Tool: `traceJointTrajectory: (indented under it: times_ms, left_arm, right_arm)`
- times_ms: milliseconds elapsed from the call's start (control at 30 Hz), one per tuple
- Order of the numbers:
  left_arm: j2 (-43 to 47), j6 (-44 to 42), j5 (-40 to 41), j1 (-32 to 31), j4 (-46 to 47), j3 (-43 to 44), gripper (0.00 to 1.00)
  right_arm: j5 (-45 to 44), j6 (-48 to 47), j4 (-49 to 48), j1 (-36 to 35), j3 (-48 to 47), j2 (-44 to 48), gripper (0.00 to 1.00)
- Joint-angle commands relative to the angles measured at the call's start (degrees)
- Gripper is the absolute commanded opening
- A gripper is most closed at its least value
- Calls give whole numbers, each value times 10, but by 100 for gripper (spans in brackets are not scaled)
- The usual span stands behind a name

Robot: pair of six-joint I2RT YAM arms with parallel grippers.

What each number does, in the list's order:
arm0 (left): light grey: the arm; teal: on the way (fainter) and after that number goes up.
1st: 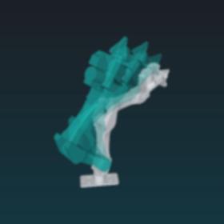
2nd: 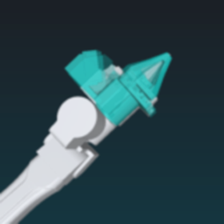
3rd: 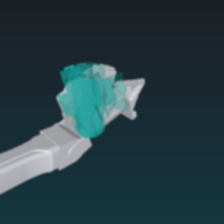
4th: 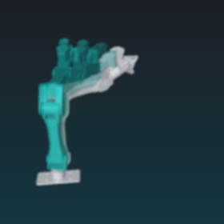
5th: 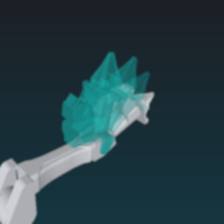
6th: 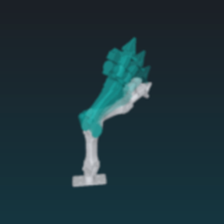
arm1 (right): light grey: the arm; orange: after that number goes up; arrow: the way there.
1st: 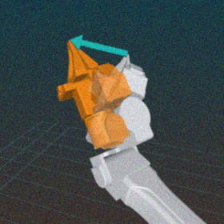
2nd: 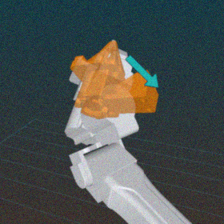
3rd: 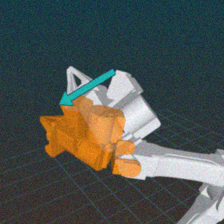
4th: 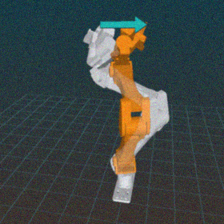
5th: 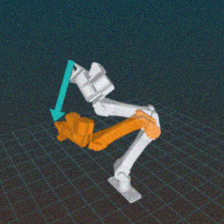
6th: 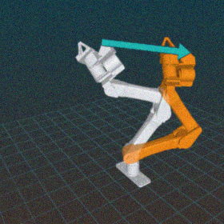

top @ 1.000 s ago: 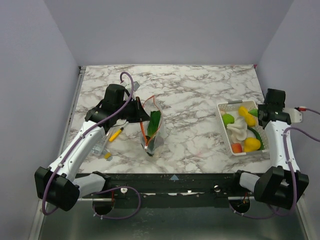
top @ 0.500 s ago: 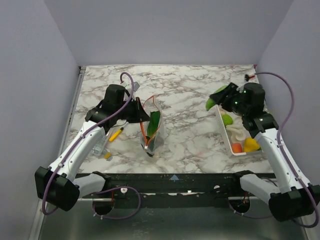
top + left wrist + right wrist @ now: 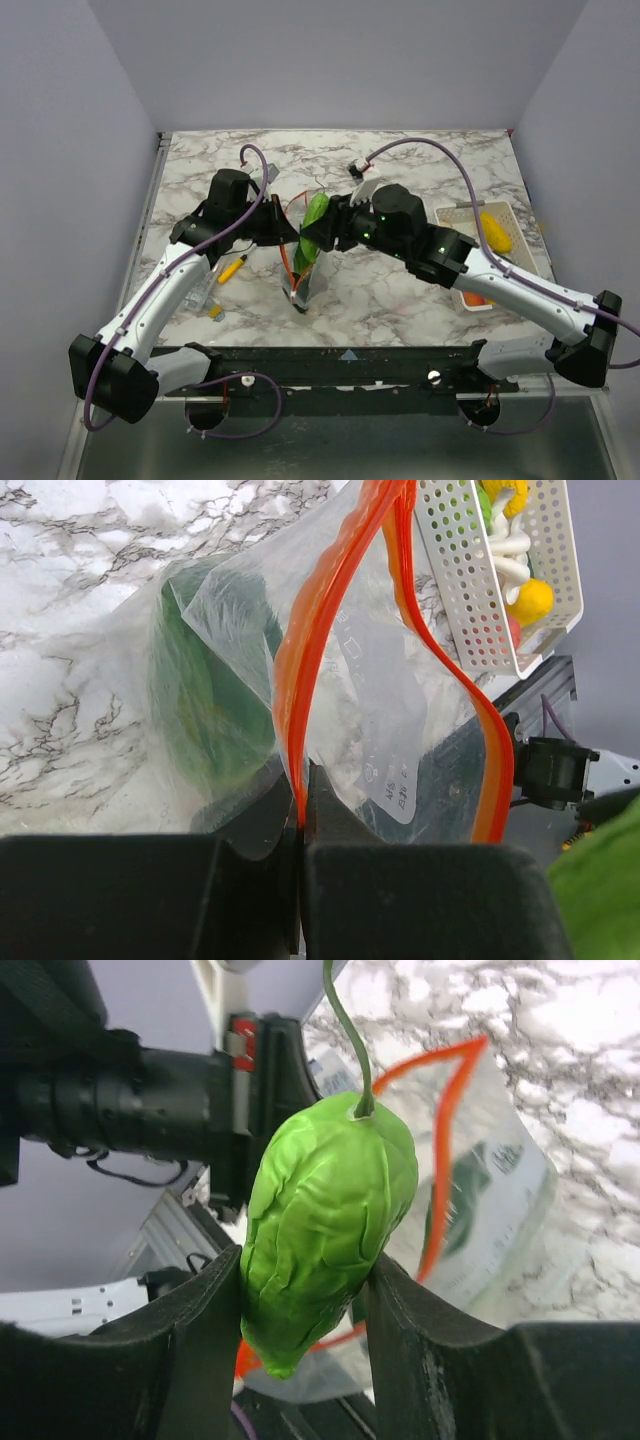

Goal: Place the food in the zip-top bag and seal the zipper
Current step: Place the fake vegetable in the zipper food storage bag.

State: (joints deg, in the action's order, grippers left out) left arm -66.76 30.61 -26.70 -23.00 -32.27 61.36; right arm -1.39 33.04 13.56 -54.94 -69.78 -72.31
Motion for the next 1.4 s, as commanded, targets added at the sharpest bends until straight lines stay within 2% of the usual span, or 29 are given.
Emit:
traceJointTrajectory:
  times_ms: [0,100,233,333,667,833,933,1100,1367]
  left_arm:
    - [14,-12,10,-3,7,1,0]
    - [15,-12,10,-3,7,1,0]
    - [16,-12,12,-3,8,1,0]
    - [17,-12,12,-3,6,1,0]
    - [22,-10,9,-3,9,1,0]
    - [21,-10,10,-3,9,0,0]
    - [21,-11,10,-3,9,0,0]
    - [20,-11,11,-3,9,-1,0]
    - [20,-11,14,-3,10,-1,0]
  right_arm:
    - [-155,-63,-21,-64,-70,-60,9]
    - [-245,-78,-2,-96,-105,-97,16]
    - [-295,-49,20,-103,-110,-110,24]
    - [-287,-44,23,-106,-91,-108,29]
    - [-291,9,132,-128,-97,-128,46]
    - [-281,30,178,-128,-102,-121,62]
    - [-263,44,210,-128,-119,-129,67]
    - [-258,64,255,-129,-143,-147,70]
    - [-276,71,261,-129,-157,-126,70]
